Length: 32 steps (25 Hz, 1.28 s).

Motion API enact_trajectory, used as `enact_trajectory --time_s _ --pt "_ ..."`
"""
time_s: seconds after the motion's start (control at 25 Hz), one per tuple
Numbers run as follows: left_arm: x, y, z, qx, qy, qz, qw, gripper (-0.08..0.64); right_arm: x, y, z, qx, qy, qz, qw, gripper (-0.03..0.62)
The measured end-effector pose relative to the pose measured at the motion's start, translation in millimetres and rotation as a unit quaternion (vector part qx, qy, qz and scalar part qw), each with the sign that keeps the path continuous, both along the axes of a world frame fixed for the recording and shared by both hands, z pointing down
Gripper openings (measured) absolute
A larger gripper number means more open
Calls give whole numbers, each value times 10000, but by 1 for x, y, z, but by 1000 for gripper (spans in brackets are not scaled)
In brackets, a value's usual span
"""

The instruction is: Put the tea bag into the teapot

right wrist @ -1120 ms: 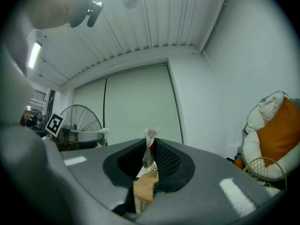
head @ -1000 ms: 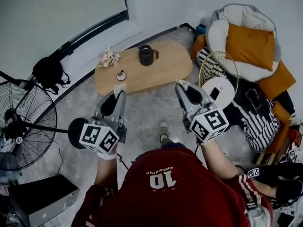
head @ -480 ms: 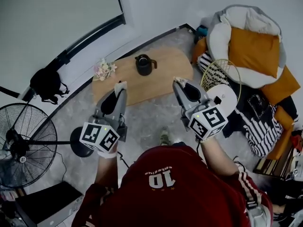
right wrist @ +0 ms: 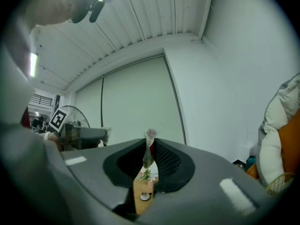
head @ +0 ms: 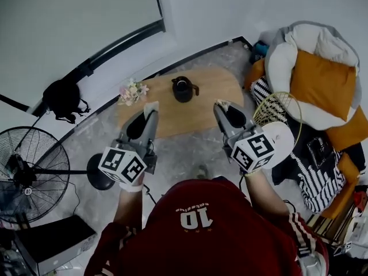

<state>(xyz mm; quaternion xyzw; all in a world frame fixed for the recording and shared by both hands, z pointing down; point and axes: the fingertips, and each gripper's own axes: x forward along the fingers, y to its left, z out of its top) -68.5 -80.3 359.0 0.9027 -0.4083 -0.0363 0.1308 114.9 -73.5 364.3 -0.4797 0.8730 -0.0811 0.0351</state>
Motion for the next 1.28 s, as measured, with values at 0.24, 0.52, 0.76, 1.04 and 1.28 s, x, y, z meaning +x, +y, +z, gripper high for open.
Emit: enact_trajectory --time_s 0.24,0.52,0.76,1.04,1.28 --pt "17 -20 -5 58 -119 -99 9999 71 14 -24 4 -4 -126 -177 9998 43" --pt "26 -28 5 6 -343 -139 9993 71 22 -32 19 -48 -195 -278 9994 43" --pt "27 -34 22 -22 -543 -158 9984 71 22 -40 29 -98 -110 -273 9995 43" --pt "30 -54 33 284 -1030 -215 9940 71 20 -56 38 -163 73 -236 9996 43" --pt "36 -86 39 397 -1043 -160 9936 71 13 -88 39 -154 243 -283 9992 43"
